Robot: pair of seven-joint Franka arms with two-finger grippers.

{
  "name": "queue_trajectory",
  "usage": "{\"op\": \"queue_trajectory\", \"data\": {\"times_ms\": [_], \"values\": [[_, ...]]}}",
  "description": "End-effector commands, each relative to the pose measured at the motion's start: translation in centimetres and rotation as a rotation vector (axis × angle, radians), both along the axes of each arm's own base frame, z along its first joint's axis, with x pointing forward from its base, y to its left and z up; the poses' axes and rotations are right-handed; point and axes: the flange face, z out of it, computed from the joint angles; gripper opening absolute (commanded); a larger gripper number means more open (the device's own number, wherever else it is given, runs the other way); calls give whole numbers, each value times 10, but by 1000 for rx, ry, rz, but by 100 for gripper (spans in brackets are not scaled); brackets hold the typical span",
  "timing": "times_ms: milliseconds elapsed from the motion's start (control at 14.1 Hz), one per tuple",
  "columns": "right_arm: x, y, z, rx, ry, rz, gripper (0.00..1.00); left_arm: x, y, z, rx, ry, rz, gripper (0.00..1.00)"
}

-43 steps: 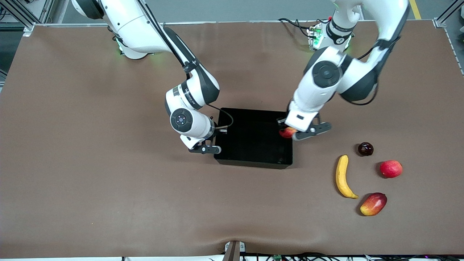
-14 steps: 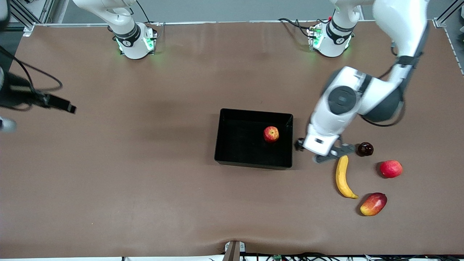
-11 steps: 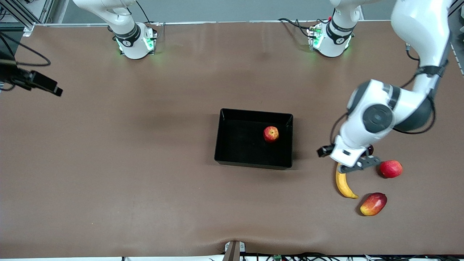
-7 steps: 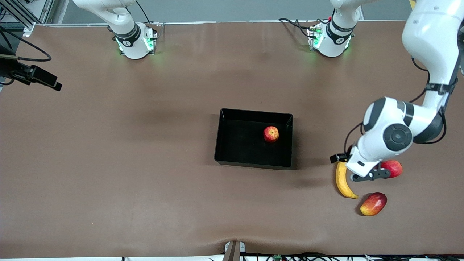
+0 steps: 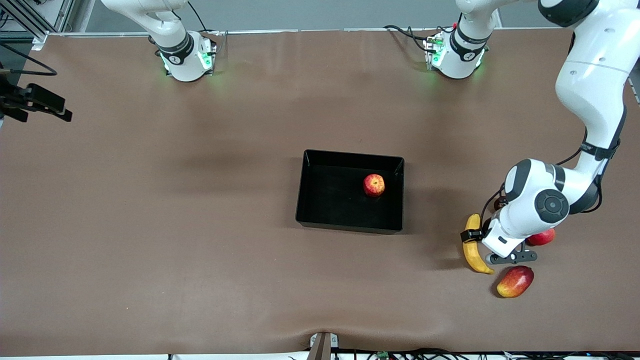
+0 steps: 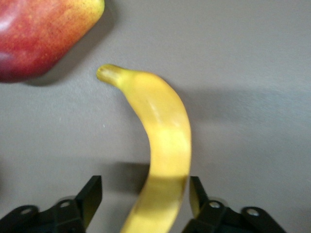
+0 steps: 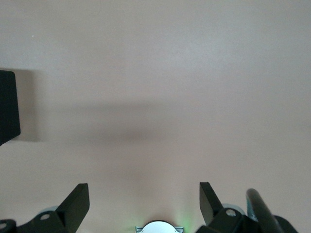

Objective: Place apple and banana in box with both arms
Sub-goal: 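Move the left gripper to the yellow banana and grasp it, then carry the banana with the left gripper over the black box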

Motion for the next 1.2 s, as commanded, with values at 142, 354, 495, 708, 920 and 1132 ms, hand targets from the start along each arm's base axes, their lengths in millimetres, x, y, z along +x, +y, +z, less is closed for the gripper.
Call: {"op": "queue_trajectory", "data": {"times_ms": [142,354,495,708,920,1132], "values": [[-7,2,3,-12,-24,17,100,9,-1,-5,28,-39,-42,0],[-5,-1,8,-16,-44,24,100,8,-4,13,50,-46,-63,0],[-4,-1,10,-20,-50,24,100,-1,-28,46,77,-25,-164,0],[-3,-4,13,-24,-58,19,100,-16,-88,105,104,0,-247,0],[-1,-8,15,-27,-84,12,100,-44,-157,141,92,28,-264,0],[-1,-9,15,-28,-84,9,100,-78,-242,161,56,9,-226,0]]}}
